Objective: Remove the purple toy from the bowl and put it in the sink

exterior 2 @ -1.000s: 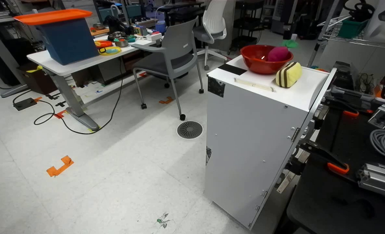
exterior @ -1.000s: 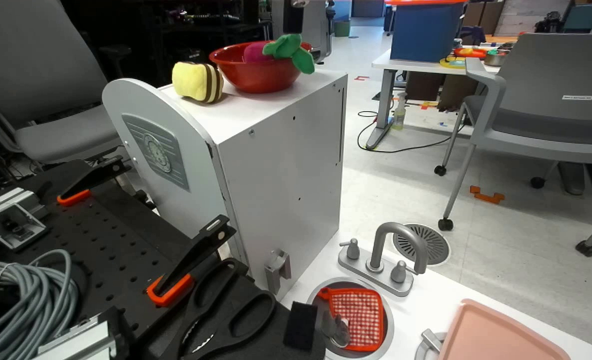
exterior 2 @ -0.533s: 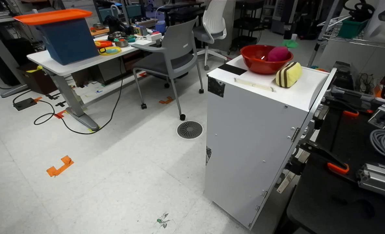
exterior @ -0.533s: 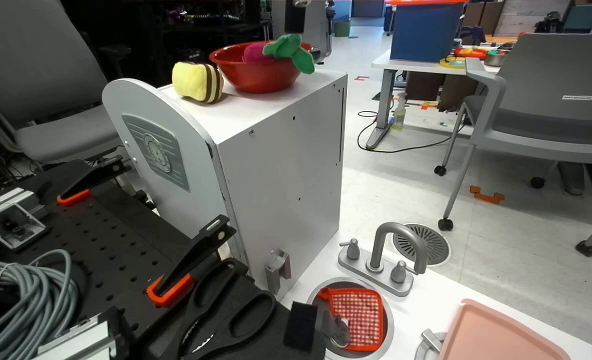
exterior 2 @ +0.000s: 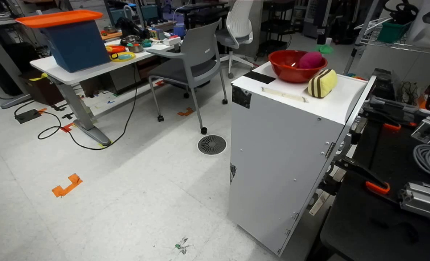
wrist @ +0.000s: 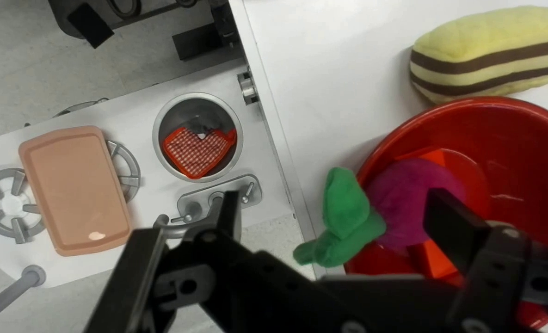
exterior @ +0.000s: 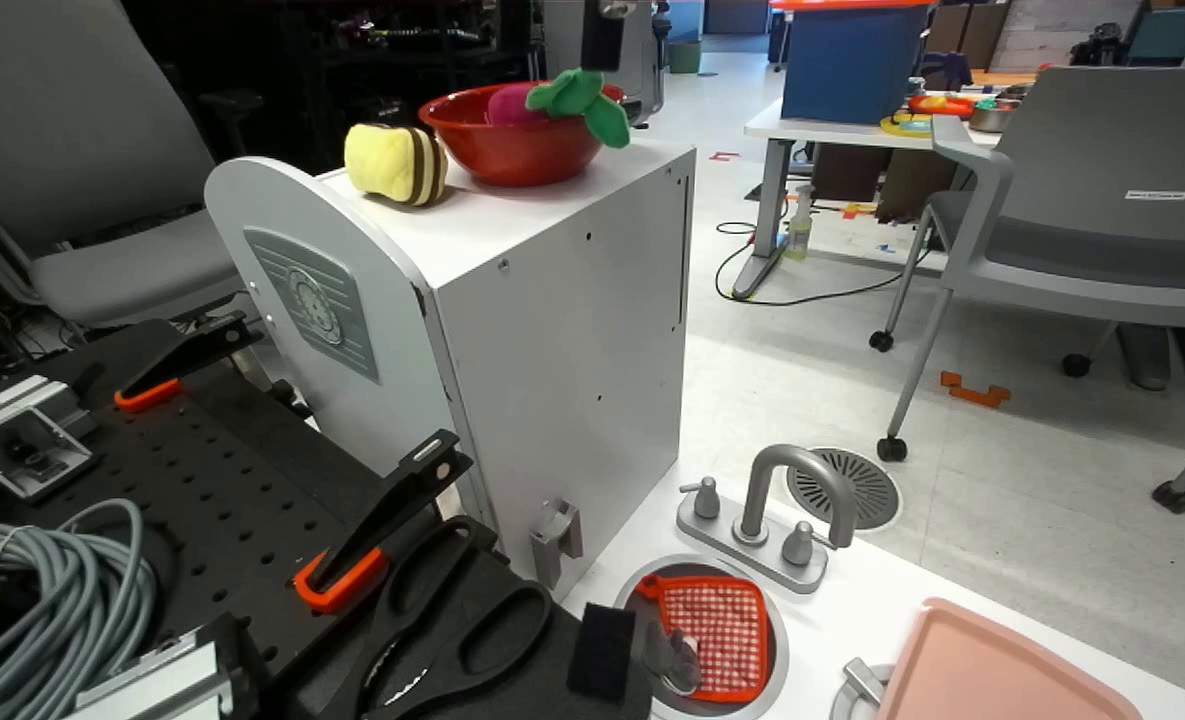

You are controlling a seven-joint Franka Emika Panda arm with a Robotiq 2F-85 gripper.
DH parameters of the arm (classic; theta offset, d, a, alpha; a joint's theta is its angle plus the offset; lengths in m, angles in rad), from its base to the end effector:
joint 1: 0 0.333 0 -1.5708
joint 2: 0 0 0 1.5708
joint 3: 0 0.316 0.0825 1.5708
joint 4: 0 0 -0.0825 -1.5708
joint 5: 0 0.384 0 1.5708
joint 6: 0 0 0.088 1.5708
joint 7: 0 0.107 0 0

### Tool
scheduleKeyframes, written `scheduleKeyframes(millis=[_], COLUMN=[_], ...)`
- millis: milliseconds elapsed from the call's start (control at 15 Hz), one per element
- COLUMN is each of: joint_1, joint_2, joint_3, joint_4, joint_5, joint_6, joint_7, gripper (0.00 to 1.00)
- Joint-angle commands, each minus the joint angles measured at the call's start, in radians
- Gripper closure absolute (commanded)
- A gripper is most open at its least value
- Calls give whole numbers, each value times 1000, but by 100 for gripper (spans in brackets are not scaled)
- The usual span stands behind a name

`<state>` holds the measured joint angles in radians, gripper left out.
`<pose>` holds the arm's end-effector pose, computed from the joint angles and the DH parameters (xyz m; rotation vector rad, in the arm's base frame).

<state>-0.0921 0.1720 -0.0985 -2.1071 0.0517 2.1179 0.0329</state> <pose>0.5410 -0.1013 0.3238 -3.0696 0.3917 0.2444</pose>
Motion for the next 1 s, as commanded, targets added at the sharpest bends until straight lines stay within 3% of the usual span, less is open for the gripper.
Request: scheduleKeyframes(millis=[0,533,600,933], joint_1=[0,2,4,10], joint_2=[33,110,112,107], joint_3=[-2,3,3,6], joint_4=[58,118,120,123], joint_5=[-30,-20,-22,-25], joint_6=[-47,-83,-82,-76], joint_7=[17,22,23,28], gripper=[0,2,20,55])
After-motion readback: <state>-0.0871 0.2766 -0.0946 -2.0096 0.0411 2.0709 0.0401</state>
